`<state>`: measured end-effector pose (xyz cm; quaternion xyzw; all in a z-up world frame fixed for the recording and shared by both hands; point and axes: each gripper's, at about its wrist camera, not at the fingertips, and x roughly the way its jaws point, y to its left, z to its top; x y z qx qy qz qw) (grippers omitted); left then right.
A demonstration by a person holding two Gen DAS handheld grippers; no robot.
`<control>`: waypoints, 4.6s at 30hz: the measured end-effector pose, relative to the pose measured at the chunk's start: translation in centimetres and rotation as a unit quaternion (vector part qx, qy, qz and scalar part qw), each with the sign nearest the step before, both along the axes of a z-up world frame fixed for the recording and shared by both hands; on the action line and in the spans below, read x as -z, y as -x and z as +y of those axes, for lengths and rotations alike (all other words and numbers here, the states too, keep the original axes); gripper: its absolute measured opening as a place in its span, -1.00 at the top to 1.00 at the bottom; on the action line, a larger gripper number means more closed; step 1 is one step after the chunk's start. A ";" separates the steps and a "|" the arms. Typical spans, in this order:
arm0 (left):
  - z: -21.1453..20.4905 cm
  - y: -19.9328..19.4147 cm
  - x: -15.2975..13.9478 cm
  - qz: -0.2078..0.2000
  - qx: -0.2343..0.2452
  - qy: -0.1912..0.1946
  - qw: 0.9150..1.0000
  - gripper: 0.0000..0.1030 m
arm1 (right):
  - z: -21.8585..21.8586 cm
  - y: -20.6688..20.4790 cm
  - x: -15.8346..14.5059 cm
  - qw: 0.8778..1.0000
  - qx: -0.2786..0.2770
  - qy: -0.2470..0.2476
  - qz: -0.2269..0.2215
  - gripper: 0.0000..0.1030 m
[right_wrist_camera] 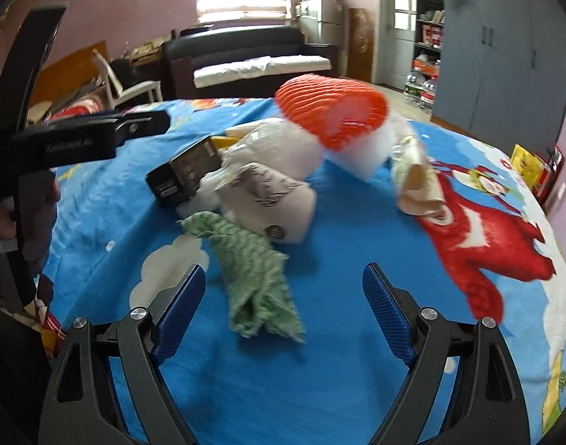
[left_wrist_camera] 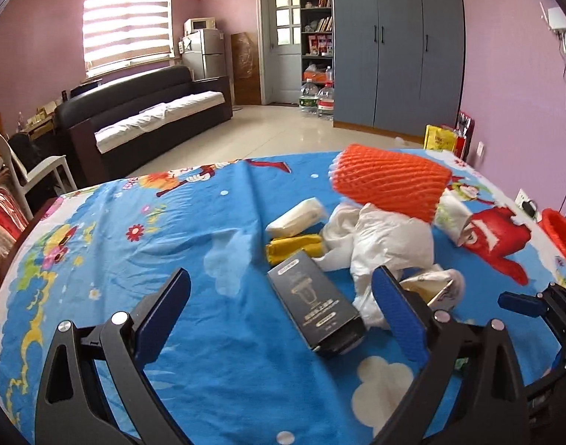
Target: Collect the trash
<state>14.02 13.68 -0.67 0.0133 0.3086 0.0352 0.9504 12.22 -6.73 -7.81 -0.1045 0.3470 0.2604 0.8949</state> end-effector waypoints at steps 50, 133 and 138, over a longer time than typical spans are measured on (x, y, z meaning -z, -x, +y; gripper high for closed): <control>-14.2 1.3 -2.1 -0.087 0.165 -0.023 0.982 0.18 | -11.8 1.4 -6.0 0.987 0.106 -0.067 -0.096 0.72; -44.7 -1.1 -0.7 -0.093 0.341 0.036 0.935 0.20 | -38.2 6.4 -6.1 0.924 0.345 -0.098 -0.132 0.71; -47.0 -2.6 0.2 -0.085 0.379 0.036 0.921 0.20 | -41.4 5.5 -5.8 0.911 0.381 -0.094 -0.129 0.71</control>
